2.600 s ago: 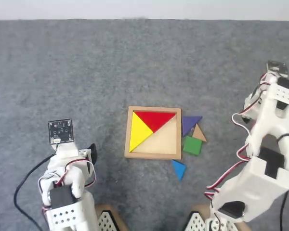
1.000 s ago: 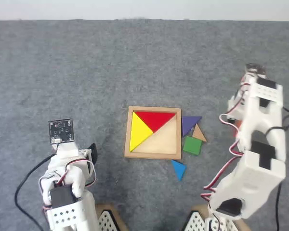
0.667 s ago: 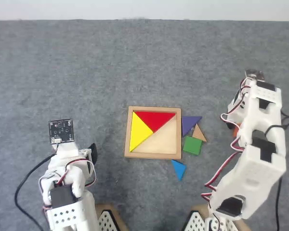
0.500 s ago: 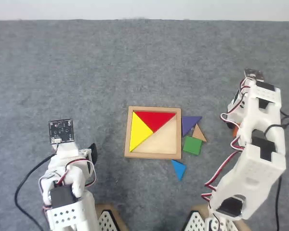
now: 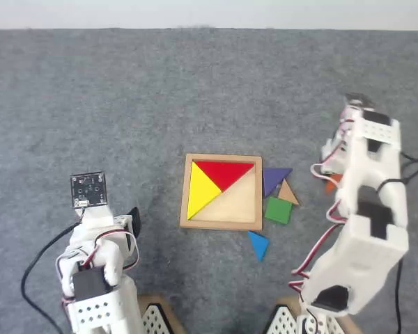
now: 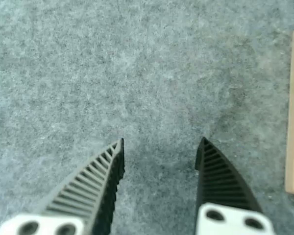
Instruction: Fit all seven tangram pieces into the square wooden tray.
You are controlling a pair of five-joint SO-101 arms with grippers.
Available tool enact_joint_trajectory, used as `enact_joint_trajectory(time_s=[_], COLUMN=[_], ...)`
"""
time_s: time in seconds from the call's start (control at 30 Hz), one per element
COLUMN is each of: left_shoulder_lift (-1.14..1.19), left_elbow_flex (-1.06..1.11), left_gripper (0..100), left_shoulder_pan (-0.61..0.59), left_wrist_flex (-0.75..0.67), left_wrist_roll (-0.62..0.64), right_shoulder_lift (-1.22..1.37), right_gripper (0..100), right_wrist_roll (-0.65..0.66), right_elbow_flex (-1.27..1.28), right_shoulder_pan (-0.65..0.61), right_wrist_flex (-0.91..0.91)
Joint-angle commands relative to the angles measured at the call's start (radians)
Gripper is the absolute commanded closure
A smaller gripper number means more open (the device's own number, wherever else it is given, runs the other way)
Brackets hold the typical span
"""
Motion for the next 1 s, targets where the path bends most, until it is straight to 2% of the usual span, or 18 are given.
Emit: enact_joint_trajectory(time_s=[0.0,0.23,0.33,0.53,0.8,0.97], left_shoulder_lift=[-0.018,-0.018,-0.018,-0.018,-0.018,-0.018], left_elbow_flex=[-0.01,-0.01,-0.01,-0.01,-0.01,-0.01], left_gripper=[77,77,77,77,77,77], left_shoulder_pan=[-0.005,-0.005,-0.005,-0.005,-0.005,-0.005], left_wrist_flex=[0.005,0.005,0.005,0.005,0.005,0.005], left_wrist_roll=[-0.005,-0.005,-0.005,-0.005,-0.005,-0.005], right_shoulder_lift=[-0.165,-0.424,-0.492,-0.476,-0.378,-0.331], right_gripper=[92.5,92.4,92.2,92.6,92.6,92.6], right_wrist_roll=[-0.031,-0.143,-0.186,-0.238,-0.351,-0.414], right_elbow_flex=[-0.026,0.144,0.272,0.408,0.381,0.364], right_shoulder_pan=[-0.128,-0.414,-0.533,-0.65,-0.674,-0.648], right_wrist_flex=[0.108,0.107,0.018,-0.174,-0.269,-0.272])
